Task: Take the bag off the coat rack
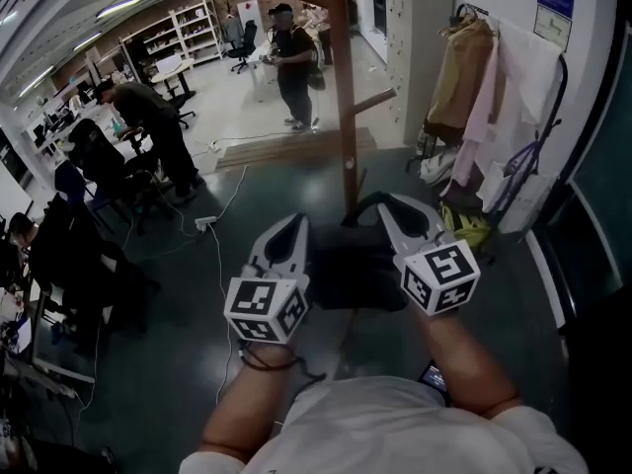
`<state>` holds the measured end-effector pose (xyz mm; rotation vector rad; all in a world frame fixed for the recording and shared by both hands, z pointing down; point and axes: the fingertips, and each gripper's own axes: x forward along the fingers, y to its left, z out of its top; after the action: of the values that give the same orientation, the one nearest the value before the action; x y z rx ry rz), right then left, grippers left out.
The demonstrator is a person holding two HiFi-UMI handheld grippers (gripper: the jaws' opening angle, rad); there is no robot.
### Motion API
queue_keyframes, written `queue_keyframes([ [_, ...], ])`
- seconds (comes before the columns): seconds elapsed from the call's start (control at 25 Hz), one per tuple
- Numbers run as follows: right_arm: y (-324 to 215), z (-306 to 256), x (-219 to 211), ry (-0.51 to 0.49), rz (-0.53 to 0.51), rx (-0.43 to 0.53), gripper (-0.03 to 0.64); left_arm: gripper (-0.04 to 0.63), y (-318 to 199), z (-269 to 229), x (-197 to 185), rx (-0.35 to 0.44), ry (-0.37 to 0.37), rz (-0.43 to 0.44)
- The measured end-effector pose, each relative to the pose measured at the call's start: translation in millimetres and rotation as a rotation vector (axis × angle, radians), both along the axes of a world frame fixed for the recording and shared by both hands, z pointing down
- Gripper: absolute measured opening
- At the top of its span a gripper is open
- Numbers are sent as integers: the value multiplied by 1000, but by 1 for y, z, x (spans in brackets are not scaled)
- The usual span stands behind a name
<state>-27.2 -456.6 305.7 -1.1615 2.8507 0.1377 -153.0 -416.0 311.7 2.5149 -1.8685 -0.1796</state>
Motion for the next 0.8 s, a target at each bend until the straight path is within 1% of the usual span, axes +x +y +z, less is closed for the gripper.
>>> queue_keyframes([
  [0.32,55,8,-12,-13,76,-16,26,7,53,7,-18,-17,-12,61],
  [0.56,97,30,-21,-23,115,-29,26,8,91,24,-35,-29,-22,74],
  [0.72,125,50,-24,-16,124,-41,26,8,117,35,-38,-23,5,95],
  [0.8,139,61,-28,-11,117,-49,26,7,130,40,-37,-28,6,106],
])
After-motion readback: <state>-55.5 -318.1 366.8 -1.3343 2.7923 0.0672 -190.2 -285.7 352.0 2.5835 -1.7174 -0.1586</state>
